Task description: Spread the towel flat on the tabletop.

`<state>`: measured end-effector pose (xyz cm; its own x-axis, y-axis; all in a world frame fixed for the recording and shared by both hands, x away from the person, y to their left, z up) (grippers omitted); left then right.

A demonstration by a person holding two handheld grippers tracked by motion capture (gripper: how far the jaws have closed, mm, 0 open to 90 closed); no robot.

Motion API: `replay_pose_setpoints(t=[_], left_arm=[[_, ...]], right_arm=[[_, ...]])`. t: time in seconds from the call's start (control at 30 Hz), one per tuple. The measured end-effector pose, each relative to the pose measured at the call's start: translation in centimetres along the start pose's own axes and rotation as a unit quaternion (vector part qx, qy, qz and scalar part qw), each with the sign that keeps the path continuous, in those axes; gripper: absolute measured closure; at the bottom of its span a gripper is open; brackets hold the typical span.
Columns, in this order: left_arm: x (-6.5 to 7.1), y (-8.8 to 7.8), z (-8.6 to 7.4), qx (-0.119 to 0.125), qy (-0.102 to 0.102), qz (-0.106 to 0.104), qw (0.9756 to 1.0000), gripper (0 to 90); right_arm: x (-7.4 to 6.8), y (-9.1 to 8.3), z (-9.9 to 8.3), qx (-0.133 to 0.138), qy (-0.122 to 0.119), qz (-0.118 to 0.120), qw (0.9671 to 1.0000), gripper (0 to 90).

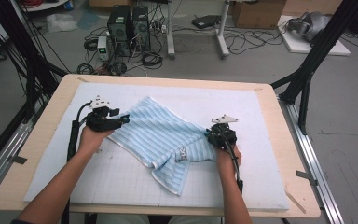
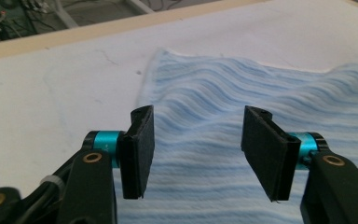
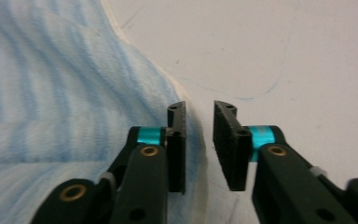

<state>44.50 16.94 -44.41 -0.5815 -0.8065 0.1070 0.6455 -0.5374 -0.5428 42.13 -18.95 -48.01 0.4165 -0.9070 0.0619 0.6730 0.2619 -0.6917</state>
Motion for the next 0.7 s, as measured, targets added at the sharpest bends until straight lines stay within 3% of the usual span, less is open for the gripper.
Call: replay_pose_setpoints(t=[0.13, 0.3, 0.33, 0.43, 0.53, 0.6, 0.67, 0.7], left_arm=[[2.1, 0.0, -0.9, -0.005, 0.011, -0.031, 0.9994, 41.6], [4.3, 1.4, -2.5, -0.048, 0.019, -0.054, 0.9972, 38.9], [4.7, 1.9, -3.1, -0.065, 0.022, -0.055, 0.9961, 37.8], [5.6, 2.6, -4.0, -0.084, 0.025, -0.059, 0.9944, 35.8], [6.5, 3.1, -4.5, -0.099, 0.053, -0.049, 0.9924, 35.2], [6.9, 3.2, -4.7, -0.101, 0.081, -0.029, 0.9911, 36.8], [7.1, 3.2, -4.7, -0.096, 0.092, -0.026, 0.9908, 43.4], [7.3, 3.1, -4.6, -0.093, 0.102, -0.038, 0.9897, 51.8]], right_arm=[[-0.4, -1.7, 0.2, 0.036, -0.005, 0.033, 0.9988, 63.7], [-0.7, -3.5, 0.0, 0.063, -0.019, 0.055, 0.9963, 59.2], [-0.7, -3.7, 0.0, 0.067, -0.018, 0.06, 0.9957, 58.6], [-0.7, -4.1, -0.1, 0.077, -0.01, 0.079, 0.9938, 56.3], [-0.6, -4.3, 0.0, 0.089, -0.004, 0.091, 0.9919, 55.4], [-0.6, -4.3, 0.0, 0.09, 0.001, 0.094, 0.9915, 54.6], [-0.6, -4.3, 0.0, 0.088, 0.001, 0.098, 0.9912, 53.3], [-0.7, -4.2, -0.1, 0.087, 0.003, 0.105, 0.9907, 52.0]])
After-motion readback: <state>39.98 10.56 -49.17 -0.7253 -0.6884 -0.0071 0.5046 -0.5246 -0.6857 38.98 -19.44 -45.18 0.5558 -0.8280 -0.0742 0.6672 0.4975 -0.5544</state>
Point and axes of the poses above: each handheld gripper's, and its own axes: y roughly forward along the jaws, z roughly out of its top, x roughly to its right, the point moved 7 cm from there along y, roughly forward along the jaws, and after that the axes turned 4 degrees about -x, right-handed, at the moved point
